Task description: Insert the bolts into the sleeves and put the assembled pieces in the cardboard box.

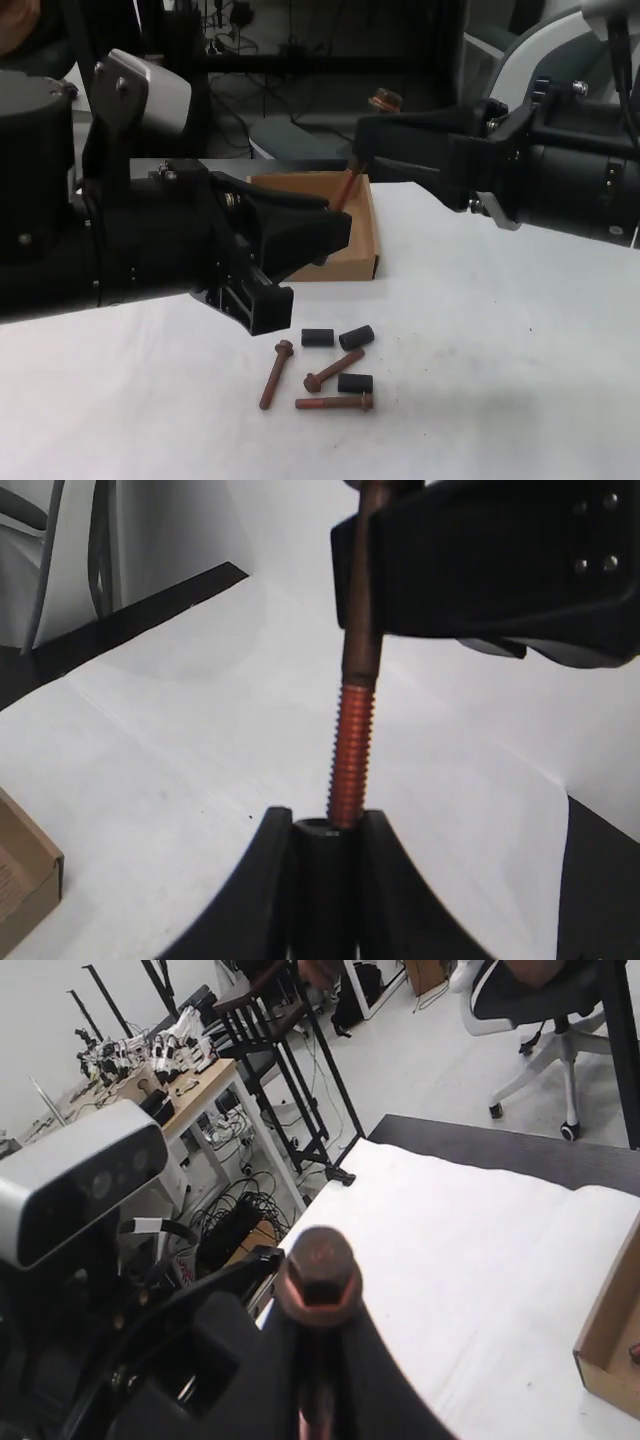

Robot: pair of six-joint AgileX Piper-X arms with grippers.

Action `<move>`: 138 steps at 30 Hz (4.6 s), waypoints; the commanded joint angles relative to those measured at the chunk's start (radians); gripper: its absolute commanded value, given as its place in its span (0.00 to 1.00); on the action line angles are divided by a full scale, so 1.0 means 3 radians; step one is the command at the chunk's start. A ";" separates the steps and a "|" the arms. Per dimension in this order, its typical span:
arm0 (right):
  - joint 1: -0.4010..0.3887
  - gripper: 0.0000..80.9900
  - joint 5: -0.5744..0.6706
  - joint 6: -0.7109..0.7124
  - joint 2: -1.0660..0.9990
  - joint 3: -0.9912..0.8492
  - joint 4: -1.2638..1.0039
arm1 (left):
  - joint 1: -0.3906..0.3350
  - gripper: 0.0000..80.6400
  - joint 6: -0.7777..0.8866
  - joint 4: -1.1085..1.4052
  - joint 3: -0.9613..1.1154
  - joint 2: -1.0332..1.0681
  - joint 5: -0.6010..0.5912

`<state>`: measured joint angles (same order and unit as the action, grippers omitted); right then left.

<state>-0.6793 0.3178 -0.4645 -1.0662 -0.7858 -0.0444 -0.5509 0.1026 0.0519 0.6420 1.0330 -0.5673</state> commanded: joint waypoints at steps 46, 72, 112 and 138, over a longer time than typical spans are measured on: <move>-0.0013 0.01 0.0385 0.0002 -0.0056 -0.0028 0.0031 | -0.0071 0.02 0.0020 0.0142 0.0173 0.0000 -0.0160; 0.0013 0.01 0.0427 0.0222 -0.0103 -0.0205 0.0192 | -0.0068 0.02 -0.0248 -0.0349 0.0173 0.0000 -0.0144; 0.0219 0.01 0.0298 0.0323 -0.0103 -0.0243 0.0432 | -0.0068 0.02 -0.0273 -0.0405 0.0173 0.0000 0.0010; 0.0210 0.01 0.0370 0.0208 -0.0103 -0.0281 0.0352 | -0.0068 0.02 -0.0267 -0.0384 0.0173 0.0000 0.0017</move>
<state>-0.6181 0.4068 -0.3977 -1.0994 -0.8545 0.0801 -0.5692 0.0202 -0.0819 0.6822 1.0330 -0.5645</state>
